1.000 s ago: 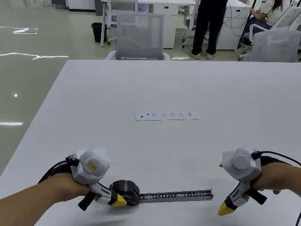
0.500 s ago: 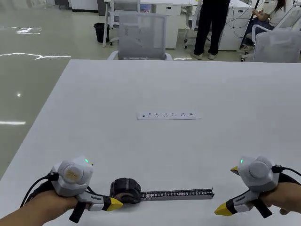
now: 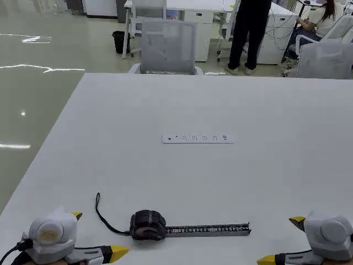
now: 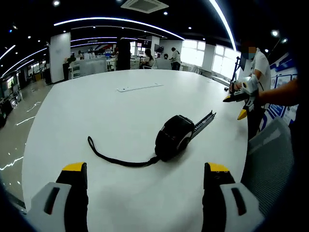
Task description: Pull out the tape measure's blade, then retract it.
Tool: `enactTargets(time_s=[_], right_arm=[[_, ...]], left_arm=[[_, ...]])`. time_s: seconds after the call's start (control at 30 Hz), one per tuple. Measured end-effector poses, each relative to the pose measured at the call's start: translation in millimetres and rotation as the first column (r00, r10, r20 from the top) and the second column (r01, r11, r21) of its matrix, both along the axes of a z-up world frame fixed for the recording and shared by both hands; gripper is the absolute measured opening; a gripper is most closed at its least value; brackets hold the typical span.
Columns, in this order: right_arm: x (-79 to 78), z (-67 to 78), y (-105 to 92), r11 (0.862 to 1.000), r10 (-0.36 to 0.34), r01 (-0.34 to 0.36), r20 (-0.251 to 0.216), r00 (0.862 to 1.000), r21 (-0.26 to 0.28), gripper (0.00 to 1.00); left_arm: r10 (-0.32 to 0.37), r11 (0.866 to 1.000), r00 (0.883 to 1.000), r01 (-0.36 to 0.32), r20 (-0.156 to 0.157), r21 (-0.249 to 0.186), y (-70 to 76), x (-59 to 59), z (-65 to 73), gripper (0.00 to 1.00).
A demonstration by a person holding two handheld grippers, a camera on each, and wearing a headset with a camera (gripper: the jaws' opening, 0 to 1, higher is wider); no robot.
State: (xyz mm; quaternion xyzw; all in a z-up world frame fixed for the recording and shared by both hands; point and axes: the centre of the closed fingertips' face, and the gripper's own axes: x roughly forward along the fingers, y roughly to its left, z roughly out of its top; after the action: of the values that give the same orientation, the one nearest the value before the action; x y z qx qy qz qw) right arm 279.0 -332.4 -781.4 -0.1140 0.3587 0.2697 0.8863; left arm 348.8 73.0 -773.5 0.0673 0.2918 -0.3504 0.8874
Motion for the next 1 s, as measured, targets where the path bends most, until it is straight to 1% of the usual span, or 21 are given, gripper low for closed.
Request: enactTargets(time_s=[0.1, 0.13, 0.2, 0.3, 0.37, 0.43, 0.47, 0.53, 0.57, 0.6, 0.63, 0.67, 0.7, 0.77, 0.83, 0.93, 1.0], right_arm=[[-11.9, -2.5, -1.8, 1.0, -0.008, 0.008, -0.002, 1.0, -0.003, 1.0], [-15.3, -4.1, -4.5, 1.0, -0.013, 0.013, 0.0, 1.0, -0.006, 1.0], [-18.8, 0.3, -5.5, 0.999, -0.037, 0.037, 0.018, 0.999, 0.004, 1.0], [-24.2, 4.9, -5.8, 0.998, -0.065, 0.064, 0.057, 0.996, 0.03, 1.0], [-27.8, 4.4, -4.0, 0.997, -0.066, 0.063, 0.058, 0.996, 0.041, 1.0], [-31.5, 2.3, -5.0, 0.997, -0.071, 0.069, 0.055, 0.996, 0.036, 1.0], [-32.2, 4.5, -5.7, 0.997, -0.074, 0.072, 0.067, 0.995, 0.035, 1.0], [-32.9, 6.9, -5.8, 0.996, -0.082, 0.079, 0.072, 0.994, 0.042, 1.0], [-34.0, 8.7, -3.9, 0.996, -0.083, 0.079, 0.076, 0.994, 0.049, 1.0], [-34.6, 9.4, -3.1, 0.996, -0.082, 0.079, 0.078, 0.994, 0.05, 1.0], [-35.8, 9.1, -2.3, 0.996, -0.082, 0.079, 0.076, 0.994, 0.045, 1.0], [-36.8, 9.1, -2.0, 0.996, -0.082, 0.079, 0.076, 0.994, 0.043, 1.0], [-37.6, 9.2, -1.9, 0.996, -0.084, 0.08, 0.077, 0.993, 0.045, 1.0], [-39.8, 8.4, -3.2, 0.995, -0.091, 0.088, 0.077, 0.993, 0.043, 1.0], [-41.2, 8.4, -4.9, 0.994, -0.101, 0.098, 0.079, 0.992, 0.037, 1.0], [-42.0, 6.1, -8.5, 0.994, -0.102, 0.1, 0.079, 0.992, 0.035, 1.0], [-42.9, 7.0, -10.4, 0.994, -0.103, 0.101, 0.08, 0.991, 0.029, 1.0]], left_arm=[[0.0, 1.0, 1.0, 0.0, 0.003, 0.006, 4.2, -10.9, -2.4, 0.99], [-0.002, 1.0, 1.0, 0.002, 0.0, 0.012, 6.1, -15.4, -4.7, 0.99], [-0.001, 1.0, 1.0, 0.001, -0.004, 0.01, 8.8, -20.7, -6.5, 0.99], [-0.001, 1.0, 1.0, 0.001, -0.006, -0.012, 12.6, -28.7, -6.6, 0.99], [0.004, 1.0, 1.0, -0.004, 0.006, -0.027, 12.8, -31.3, -3.2, 0.99], [0.022, 1.0, 1.0, -0.022, -0.001, -0.019, 17.6, -32.8, -5.4, 0.99], [0.033, 0.999, 0.999, -0.034, -0.004, -0.029, 19.9, -33.7, -5.3, 0.99], [0.054, 0.998, 0.998, -0.055, -0.012, -0.043, 23.3, -34.1, -5.3, 0.99], [0.067, 0.996, 0.998, -0.067, -0.009, -0.054, 25.0, -34.7, -3.6, 0.99], [0.068, 0.996, 0.998, -0.068, -0.001, -0.055, 26.0, -35.0, -2.7, 0.99], [0.071, 0.996, 0.997, -0.07, 0.011, -0.049, 28.4, -34.6, -2.0, 0.99], [0.075, 0.996, 0.997, -0.074, 0.016, -0.045, 30.6, -33.9, -1.5, 0.99], [0.08, 0.996, 0.997, -0.079, 0.018, -0.045, 32.0, -33.6, -0.6, 0.99], [0.099, 0.993, 0.995, -0.098, 0.014, -0.063, 35.2, -31.6, 2.9, 0.99], [0.11, 0.992, 0.994, -0.108, 0.018, -0.066, 37.6, -30.1, 5.1, 0.99], [0.101, 0.993, 0.994, -0.099, 0.03, -0.065, 36.3, -29.3, 6.8, 0.99], [0.098, 0.993, 0.995, -0.096, 0.034, -0.062, 35.0, -30.1, 7.2, 0.99]])
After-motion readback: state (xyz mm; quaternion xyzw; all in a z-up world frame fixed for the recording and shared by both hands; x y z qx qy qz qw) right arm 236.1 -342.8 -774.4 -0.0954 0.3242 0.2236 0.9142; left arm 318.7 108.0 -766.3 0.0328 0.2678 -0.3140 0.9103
